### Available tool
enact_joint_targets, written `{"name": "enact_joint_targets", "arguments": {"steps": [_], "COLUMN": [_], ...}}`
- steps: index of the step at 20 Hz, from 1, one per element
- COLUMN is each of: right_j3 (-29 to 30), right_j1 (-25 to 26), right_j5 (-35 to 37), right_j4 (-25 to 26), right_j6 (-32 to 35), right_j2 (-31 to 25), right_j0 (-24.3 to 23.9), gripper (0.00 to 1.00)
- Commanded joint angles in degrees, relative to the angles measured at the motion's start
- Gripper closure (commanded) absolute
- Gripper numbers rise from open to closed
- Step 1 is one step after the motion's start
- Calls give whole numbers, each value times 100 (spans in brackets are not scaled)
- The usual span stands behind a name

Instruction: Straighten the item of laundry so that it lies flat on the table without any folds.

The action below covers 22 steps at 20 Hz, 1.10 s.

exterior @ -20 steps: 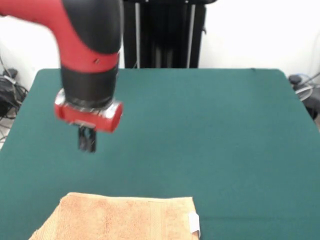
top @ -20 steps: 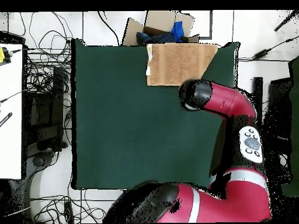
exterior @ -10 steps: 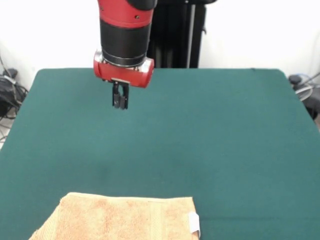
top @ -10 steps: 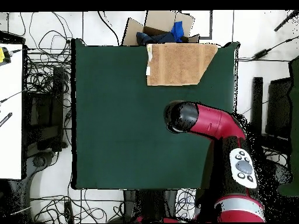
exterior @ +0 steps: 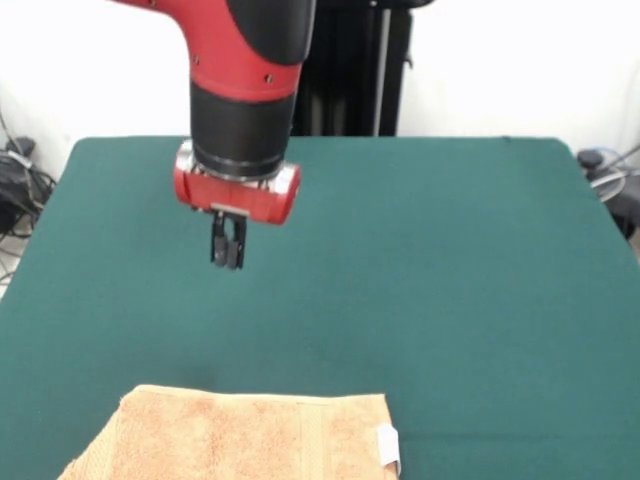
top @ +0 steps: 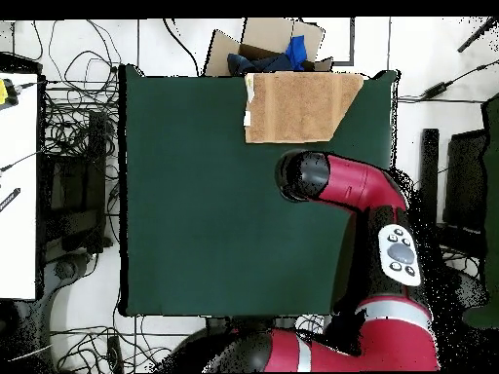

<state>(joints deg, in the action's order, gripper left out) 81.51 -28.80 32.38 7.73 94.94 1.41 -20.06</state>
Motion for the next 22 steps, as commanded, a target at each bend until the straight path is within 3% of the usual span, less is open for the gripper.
{"name": "enact_joint_targets", "arguments": {"steps": [1, 11, 22], "right_j3": [-719, -1301, -1477], "right_j1": [598, 955, 1075], "right_j5": [209, 380, 434], "right_j4": [32, 37, 45], "right_j6": [546, 577, 525], "right_j2": [-226, -150, -120], "right_j0": [158, 255, 293], "gripper": [100, 100, 100]}}
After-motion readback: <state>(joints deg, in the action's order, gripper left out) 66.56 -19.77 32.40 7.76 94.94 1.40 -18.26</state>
